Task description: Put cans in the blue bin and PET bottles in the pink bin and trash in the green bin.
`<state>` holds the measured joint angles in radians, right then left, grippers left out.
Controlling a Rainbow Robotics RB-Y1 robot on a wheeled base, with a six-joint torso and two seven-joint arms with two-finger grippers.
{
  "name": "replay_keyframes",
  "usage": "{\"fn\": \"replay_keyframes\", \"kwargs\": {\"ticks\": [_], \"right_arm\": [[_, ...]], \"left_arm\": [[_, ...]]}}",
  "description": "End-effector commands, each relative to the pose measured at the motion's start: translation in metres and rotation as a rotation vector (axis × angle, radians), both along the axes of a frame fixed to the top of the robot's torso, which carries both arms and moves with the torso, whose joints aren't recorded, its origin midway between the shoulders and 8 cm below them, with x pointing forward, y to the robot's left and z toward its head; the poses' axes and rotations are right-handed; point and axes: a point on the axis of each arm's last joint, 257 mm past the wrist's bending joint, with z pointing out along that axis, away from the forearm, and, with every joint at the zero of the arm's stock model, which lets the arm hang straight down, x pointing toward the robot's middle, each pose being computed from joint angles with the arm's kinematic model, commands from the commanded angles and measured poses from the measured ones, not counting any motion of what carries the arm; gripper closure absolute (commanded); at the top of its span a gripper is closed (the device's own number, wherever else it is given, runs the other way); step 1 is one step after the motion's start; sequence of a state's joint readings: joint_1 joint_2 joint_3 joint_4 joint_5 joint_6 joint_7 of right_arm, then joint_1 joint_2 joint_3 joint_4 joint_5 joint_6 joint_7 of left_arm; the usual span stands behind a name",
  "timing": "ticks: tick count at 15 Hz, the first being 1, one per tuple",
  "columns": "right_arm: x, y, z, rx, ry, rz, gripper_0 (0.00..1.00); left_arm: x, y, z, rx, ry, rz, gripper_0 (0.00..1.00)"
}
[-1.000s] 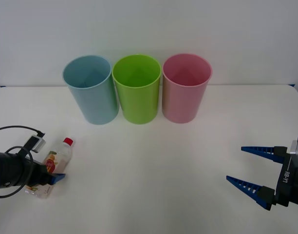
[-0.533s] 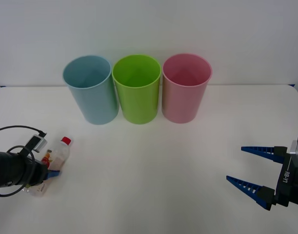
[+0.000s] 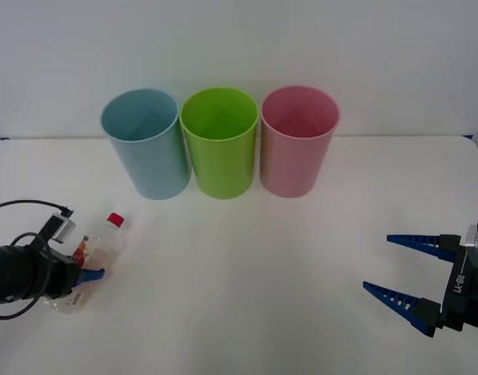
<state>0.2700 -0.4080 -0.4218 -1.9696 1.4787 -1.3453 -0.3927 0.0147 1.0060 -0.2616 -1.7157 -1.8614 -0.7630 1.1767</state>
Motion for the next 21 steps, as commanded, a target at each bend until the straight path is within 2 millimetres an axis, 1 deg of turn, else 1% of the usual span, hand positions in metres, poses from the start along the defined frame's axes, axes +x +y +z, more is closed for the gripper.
{"fn": "replay_keyframes", "kwargs": {"ticks": [1, 3, 5, 7, 8, 10, 11, 13, 16, 17, 18, 21], "right_arm": [[0.000, 0.000, 0.000, 0.000, 0.000, 0.000, 0.00], [0.000, 0.000, 0.000, 0.000, 0.000, 0.000, 0.00], [0.000, 0.000, 0.000, 0.000, 0.000, 0.000, 0.00], [0.000, 0.000, 0.000, 0.000, 0.000, 0.000, 0.00], [0.000, 0.000, 0.000, 0.000, 0.000, 0.000, 0.00], [0.000, 0.000, 0.000, 0.000, 0.000, 0.000, 0.00], [0.000, 0.000, 0.000, 0.000, 0.000, 0.000, 0.00], [0.000, 0.000, 0.000, 0.000, 0.000, 0.000, 0.00], [0.000, 0.000, 0.000, 0.000, 0.000, 0.000, 0.00], [0.000, 0.000, 0.000, 0.000, 0.000, 0.000, 0.00], [0.000, 0.000, 0.000, 0.000, 0.000, 0.000, 0.00], [0.000, 0.000, 0.000, 0.000, 0.000, 0.000, 0.00]], "left_arm": [[0.000, -0.032, 0.033, -0.083, -0.105, -0.077, 1.00], [0.003, -0.045, 0.051, -0.129, -0.158, -0.110, 1.00], [0.007, -0.052, 0.062, -0.134, -0.230, -0.152, 1.00], [0.003, -0.070, 0.077, -0.206, -0.268, -0.201, 1.00], [0.002, -0.073, 0.082, -0.221, -0.290, -0.218, 1.00], [-0.011, -0.089, 0.094, -0.328, -0.299, -0.243, 1.00], [-0.014, -0.095, 0.105, -0.370, -0.310, -0.266, 1.00], [-0.015, -0.095, 0.128, -0.390, -0.352, -0.302, 1.00], [-0.026, -0.106, 0.175, -0.505, -0.355, -0.363, 1.00], [-0.026, -0.108, 0.192, -0.528, -0.371, -0.377, 1.00], [-0.026, -0.110, 0.201, -0.537, -0.379, -0.382, 1.00], [-0.021, -0.128, 0.242, -0.572, -0.414, -0.425, 1.00]]}}
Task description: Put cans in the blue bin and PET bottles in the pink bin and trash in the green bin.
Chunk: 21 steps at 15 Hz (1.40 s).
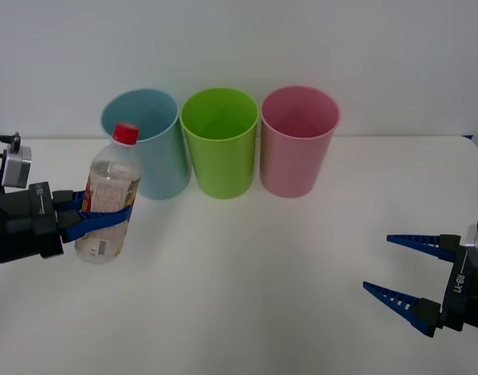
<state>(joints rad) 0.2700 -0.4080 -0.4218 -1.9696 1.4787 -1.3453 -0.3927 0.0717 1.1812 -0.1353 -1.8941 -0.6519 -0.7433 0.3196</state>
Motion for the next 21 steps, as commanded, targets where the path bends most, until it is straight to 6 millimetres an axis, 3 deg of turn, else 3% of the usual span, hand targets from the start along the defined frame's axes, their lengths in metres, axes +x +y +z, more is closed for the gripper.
{"fn": "replay_keyframes", "kwargs": {"ticks": [1, 4, 12, 17, 21], "right_arm": [[0.000, 0.000, 0.000, 0.000, 0.000, 0.000, 0.00], [0.000, 0.000, 0.000, 0.000, 0.000, 0.000, 0.00], [0.000, 0.000, 0.000, 0.000, 0.000, 0.000, 0.00], [0.000, 0.000, 0.000, 0.000, 0.000, 0.000, 0.00], [0.000, 0.000, 0.000, 0.000, 0.000, 0.000, 0.00]], "left_arm": [[0.005, -0.017, 0.033, -0.021, -0.045, -0.025, 1.00], [0.016, -0.041, 0.065, -0.060, -0.095, -0.032, 1.00], [0.088, -0.110, 0.129, -0.180, -0.163, 0.086, 1.00], [0.132, -0.140, 0.150, -0.234, -0.212, 0.141, 1.00], [0.154, -0.174, 0.151, -0.255, -0.205, 0.170, 1.00]]}}
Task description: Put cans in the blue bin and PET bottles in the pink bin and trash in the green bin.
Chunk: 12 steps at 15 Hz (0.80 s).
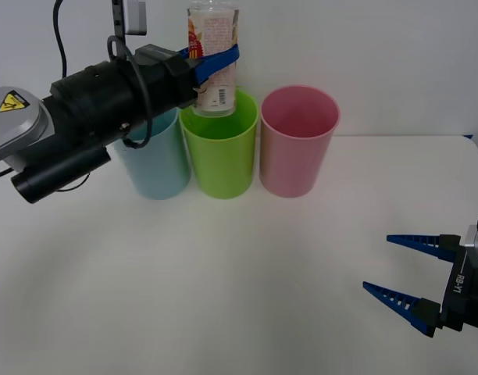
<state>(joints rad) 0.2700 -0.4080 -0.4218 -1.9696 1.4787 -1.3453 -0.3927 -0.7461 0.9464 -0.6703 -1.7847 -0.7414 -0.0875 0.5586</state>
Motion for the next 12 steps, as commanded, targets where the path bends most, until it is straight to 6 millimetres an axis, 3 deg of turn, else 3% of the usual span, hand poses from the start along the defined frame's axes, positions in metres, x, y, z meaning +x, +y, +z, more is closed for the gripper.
{"fn": "replay_keyframes", "kwargs": {"ticks": [1, 12], "right_arm": [[0.000, 0.000, 0.000, 0.000, 0.000, 0.000, 0.00], [0.000, 0.000, 0.000, 0.000, 0.000, 0.000, 0.00]], "left_arm": [[0.021, -0.023, 0.001, 0.001, -0.007, 0.027, 1.00], [0.077, -0.101, -0.023, 0.030, -0.077, 0.117, 1.00]]}}
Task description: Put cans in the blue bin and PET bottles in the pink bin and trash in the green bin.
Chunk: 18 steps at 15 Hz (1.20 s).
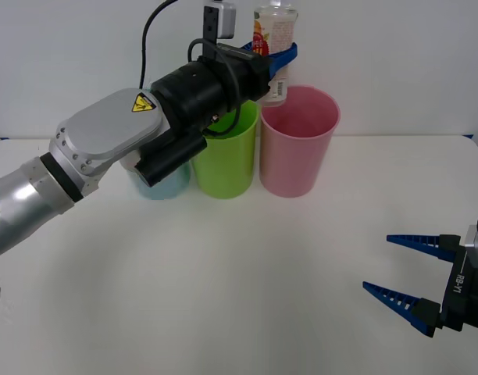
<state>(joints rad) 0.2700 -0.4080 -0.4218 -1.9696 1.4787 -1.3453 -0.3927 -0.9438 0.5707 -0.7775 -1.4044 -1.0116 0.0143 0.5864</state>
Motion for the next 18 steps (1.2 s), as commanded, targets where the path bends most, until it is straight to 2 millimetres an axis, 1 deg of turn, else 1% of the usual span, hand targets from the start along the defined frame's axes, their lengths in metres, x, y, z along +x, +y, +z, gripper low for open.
{"fn": "replay_keyframes", "kwargs": {"ticks": [1, 2, 3, 7, 11, 13, 16, 18], "right_arm": [[0.000, 0.000, 0.000, 0.000, 0.000, 0.000, 0.00], [0.000, 0.000, 0.000, 0.000, 0.000, 0.000, 0.00], [0.000, 0.000, 0.000, 0.000, 0.000, 0.000, 0.00], [0.000, 0.000, 0.000, 0.000, 0.000, 0.000, 0.00], [0.000, 0.000, 0.000, 0.000, 0.000, 0.000, 0.00], [0.000, 0.000, 0.000, 0.000, 0.000, 0.000, 0.00], [0.000, 0.000, 0.000, 0.000, 0.000, 0.000, 0.00], [0.000, 0.000, 0.000, 0.000, 0.000, 0.000, 0.00]], "left_arm": [[0.015, -0.015, -0.001, 0.008, -0.017, 0.035, 1.00], [0.017, -0.021, -0.003, 0.014, -0.019, 0.039, 1.00], [0.018, -0.022, -0.003, 0.019, -0.027, 0.046, 1.00], [0.016, -0.030, -0.003, 0.028, -0.055, 0.054, 1.00], [0.028, -0.036, -0.010, 0.058, -0.073, 0.093, 1.00], [0.031, -0.038, -0.015, 0.064, -0.070, 0.101, 1.00], [0.030, -0.043, -0.018, 0.067, -0.068, 0.099, 1.00], [0.027, -0.050, -0.017, 0.060, -0.064, 0.089, 1.00]]}}
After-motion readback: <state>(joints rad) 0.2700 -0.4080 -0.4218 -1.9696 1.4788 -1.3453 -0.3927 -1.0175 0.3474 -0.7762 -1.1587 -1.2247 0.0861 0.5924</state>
